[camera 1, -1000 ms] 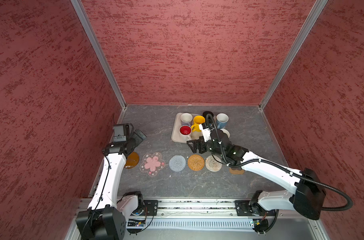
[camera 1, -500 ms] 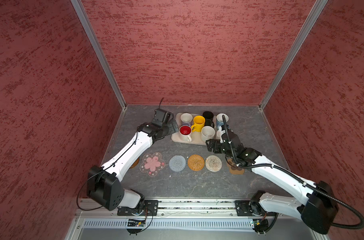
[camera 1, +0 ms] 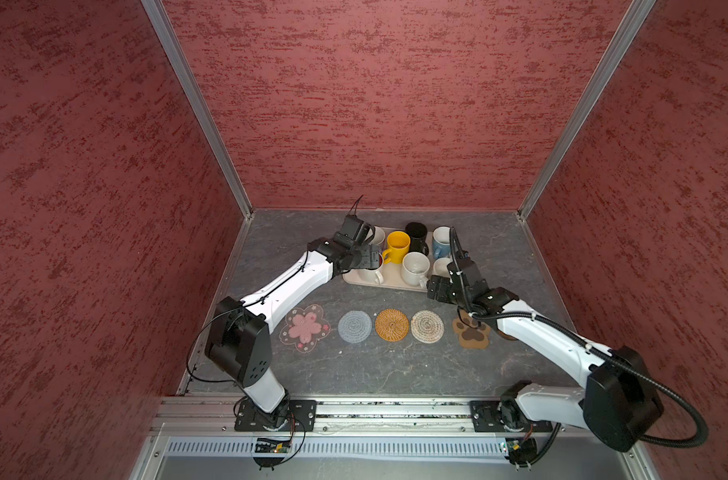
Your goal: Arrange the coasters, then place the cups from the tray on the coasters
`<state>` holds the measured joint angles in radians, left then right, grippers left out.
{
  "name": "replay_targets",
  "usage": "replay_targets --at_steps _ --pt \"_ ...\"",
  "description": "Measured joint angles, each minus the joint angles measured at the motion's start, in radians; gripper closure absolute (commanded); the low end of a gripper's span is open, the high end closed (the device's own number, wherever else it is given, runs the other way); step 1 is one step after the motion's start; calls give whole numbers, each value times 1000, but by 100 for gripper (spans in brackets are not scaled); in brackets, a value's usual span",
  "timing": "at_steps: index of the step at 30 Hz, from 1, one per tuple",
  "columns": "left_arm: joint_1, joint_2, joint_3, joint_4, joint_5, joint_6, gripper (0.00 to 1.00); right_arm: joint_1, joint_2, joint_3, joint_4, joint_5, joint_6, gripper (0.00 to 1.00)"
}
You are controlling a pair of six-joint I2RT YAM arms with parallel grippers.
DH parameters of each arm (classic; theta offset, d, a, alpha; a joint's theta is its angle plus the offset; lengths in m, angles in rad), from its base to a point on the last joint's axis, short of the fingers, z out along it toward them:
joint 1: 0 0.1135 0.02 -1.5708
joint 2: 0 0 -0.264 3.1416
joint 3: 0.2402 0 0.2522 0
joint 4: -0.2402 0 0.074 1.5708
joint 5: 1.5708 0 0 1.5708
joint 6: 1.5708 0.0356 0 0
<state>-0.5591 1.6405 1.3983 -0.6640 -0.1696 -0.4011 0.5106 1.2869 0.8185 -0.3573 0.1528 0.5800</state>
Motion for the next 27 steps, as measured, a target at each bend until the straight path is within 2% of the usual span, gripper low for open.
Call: replay_targets --at_steps 7,12,20,27 --pt "-30 -19 -110 61 0 31 0 -25 46 33 -26 13 -4 9" --pt "-45 -37 -157 76 -2 41 5 -32 62 47 -49 13 -12 10" --pt "-86 -49 -163 97 -7 32 7 -32 66 122 -82 -2 -69 11" --pt "-99 -5 -133 103 0 3 15 -32 51 157 -116 -9 -122 11"
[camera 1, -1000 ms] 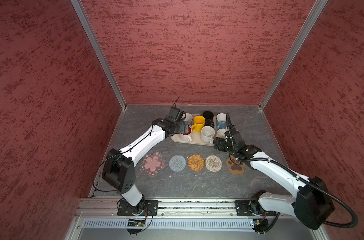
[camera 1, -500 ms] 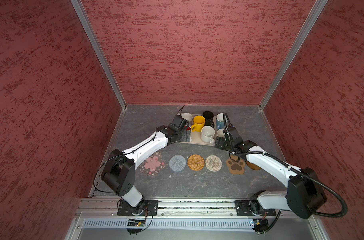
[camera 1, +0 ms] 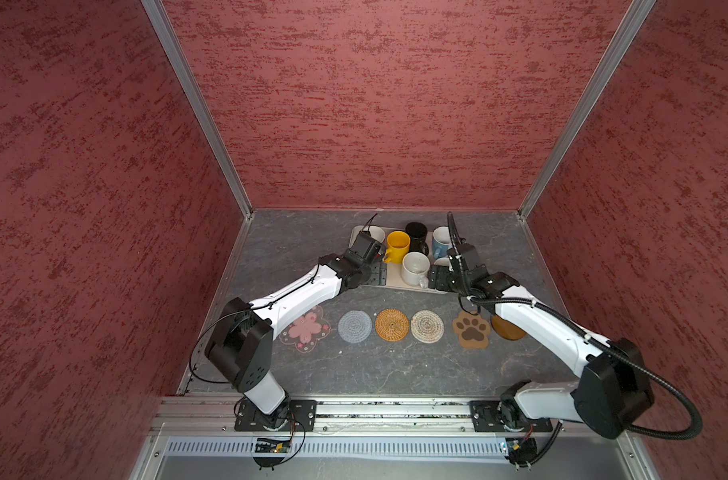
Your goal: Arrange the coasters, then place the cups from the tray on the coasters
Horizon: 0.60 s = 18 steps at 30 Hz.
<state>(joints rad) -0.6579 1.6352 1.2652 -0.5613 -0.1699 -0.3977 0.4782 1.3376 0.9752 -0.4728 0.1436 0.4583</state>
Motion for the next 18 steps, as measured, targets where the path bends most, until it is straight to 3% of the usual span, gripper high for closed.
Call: replay_targets --at_steps 5,10,14,18 --pt "-23 82 56 -2 -14 -22 15 0 -6 25 -18 -47 -37 11" --pt "-25 62 53 -6 -19 -38 8 1 -2 31 16 -146 -93 13" --pt "-2 -58 -5 -6 -9 -51 6 16 50 88 30 -208 -136 14" --pt "77 -221 -80 -4 42 -76 8 42 113 151 61 -241 -158 14"
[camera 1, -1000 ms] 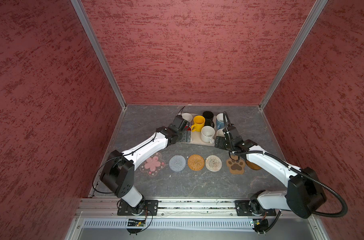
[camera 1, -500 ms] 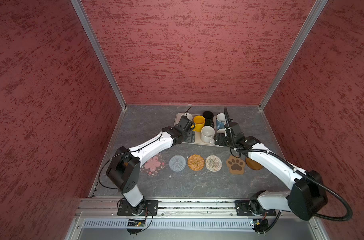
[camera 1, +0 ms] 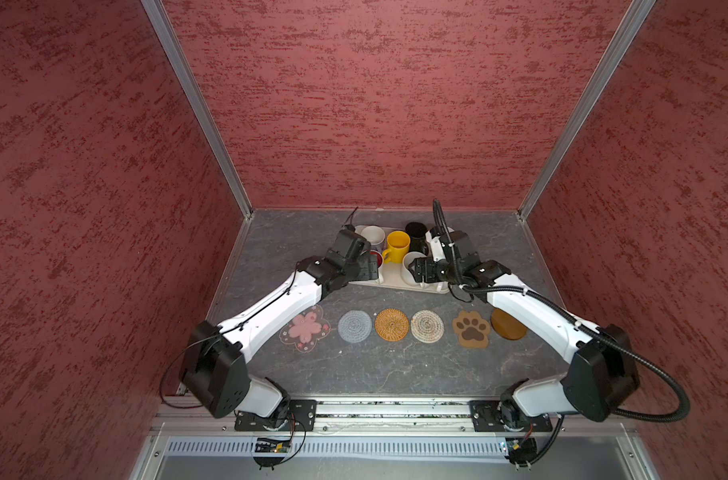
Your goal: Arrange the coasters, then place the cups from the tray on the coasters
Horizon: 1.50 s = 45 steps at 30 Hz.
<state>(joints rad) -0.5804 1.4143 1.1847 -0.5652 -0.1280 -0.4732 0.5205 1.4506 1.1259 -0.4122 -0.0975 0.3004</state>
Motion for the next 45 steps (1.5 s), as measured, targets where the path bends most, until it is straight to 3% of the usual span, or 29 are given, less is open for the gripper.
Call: replay_targets --at_steps 6,17,32,45 --pt "40 -45 -32 2 39 -28 12 21 66 20 26 -16 -6 12" --pt "-54 289 89 0 -4 -134 16 16 5 -13 26 104 60 5" --pt "-57 543 310 -43 -56 -173 20 -58 -168 -177 51 166 123 4" --pt "-35 580 319 -89 -118 -148 27 -59 -159 -192 90 154 130 4"
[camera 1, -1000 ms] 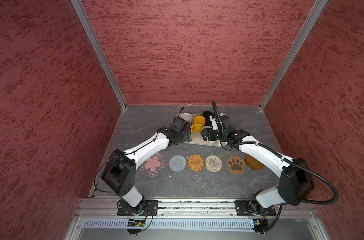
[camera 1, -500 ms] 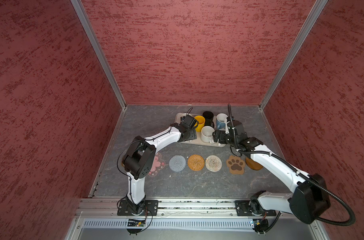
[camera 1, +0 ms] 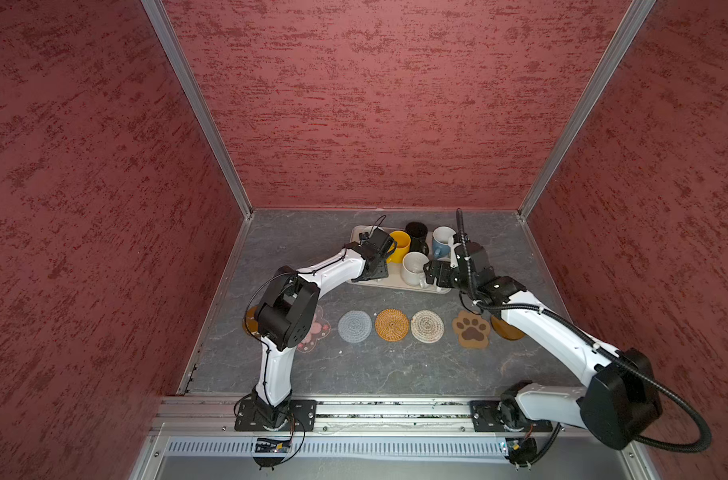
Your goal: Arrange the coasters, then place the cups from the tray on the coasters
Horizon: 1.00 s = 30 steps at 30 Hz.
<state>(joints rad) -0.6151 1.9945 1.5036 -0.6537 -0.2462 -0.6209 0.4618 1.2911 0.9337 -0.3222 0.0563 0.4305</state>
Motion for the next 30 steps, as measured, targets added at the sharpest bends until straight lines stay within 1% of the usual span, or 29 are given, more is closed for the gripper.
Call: replay_targets --at_steps 2,6,9,14,18,27,30 --pt "0 0 -8 -1 -2 3 30 0 8 0 4 -3 0 4" --pt "11 -2 -38 4 2 10 40 0 18 0 5 -5 0 4" --pt "30 -8 -77 10 5 11 44 0 18 0 5 -5 0 3" --pt "53 -21 -114 14 10 12 45 0 22 0 6 -6 0 3" --pt "55 -27 -123 41 24 17 45 0 31 0 8 -7 0 3" --pt "74 -55 -143 102 84 75 45 -1 33 0 8 -7 0 3" --pt "84 -55 -143 106 98 91 48 -1 33 0 8 -7 -1 3"
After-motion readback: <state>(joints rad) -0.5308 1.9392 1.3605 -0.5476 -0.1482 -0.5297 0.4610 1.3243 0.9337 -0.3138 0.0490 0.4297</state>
